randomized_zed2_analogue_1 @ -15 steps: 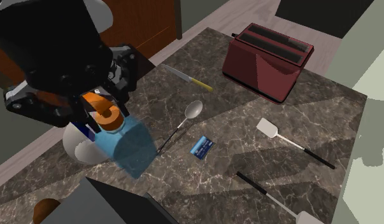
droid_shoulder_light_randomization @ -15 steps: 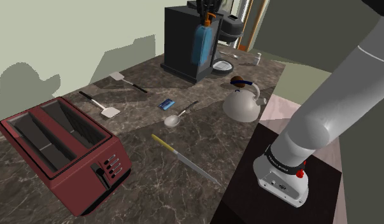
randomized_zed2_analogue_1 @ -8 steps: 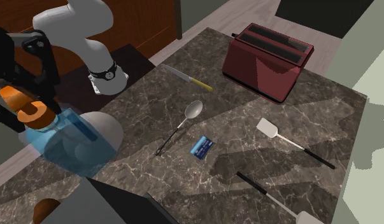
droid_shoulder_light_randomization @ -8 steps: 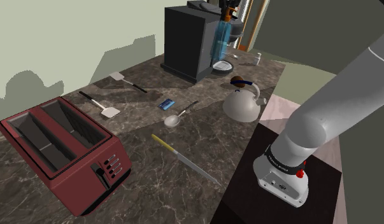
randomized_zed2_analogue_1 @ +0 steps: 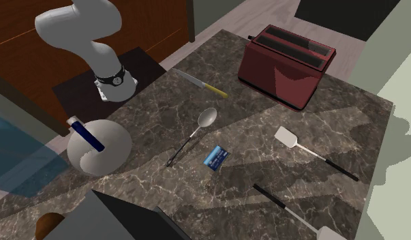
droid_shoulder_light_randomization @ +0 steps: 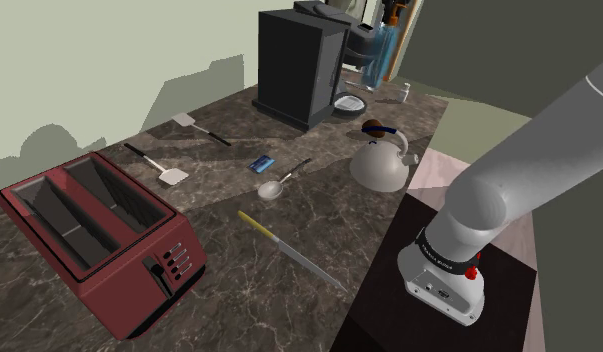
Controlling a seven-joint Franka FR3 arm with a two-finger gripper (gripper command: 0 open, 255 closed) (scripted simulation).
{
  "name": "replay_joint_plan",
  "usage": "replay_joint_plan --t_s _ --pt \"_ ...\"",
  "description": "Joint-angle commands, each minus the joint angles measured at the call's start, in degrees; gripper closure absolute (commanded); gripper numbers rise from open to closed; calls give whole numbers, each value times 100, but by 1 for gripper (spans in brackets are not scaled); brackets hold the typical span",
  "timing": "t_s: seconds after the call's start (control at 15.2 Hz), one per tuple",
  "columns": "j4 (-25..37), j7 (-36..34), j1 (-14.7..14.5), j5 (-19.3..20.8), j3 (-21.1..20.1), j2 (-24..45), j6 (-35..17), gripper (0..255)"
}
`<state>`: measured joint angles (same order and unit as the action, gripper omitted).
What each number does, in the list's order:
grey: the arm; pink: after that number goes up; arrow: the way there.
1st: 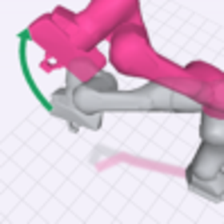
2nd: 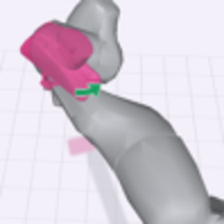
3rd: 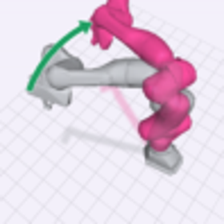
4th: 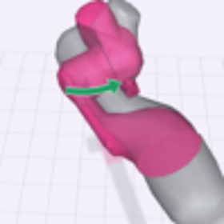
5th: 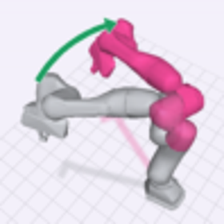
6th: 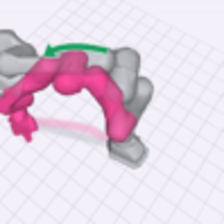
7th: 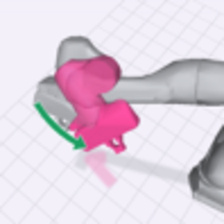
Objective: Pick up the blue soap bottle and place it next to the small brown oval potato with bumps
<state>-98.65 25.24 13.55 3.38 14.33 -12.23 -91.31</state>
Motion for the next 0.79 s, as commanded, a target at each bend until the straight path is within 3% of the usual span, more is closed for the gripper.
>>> replay_joint_plan --t_s 0.0,0.73 --pt "95 316 115 10 191 17 68 255" --pt "1250 1978 709 -152 1227 551 679 255"
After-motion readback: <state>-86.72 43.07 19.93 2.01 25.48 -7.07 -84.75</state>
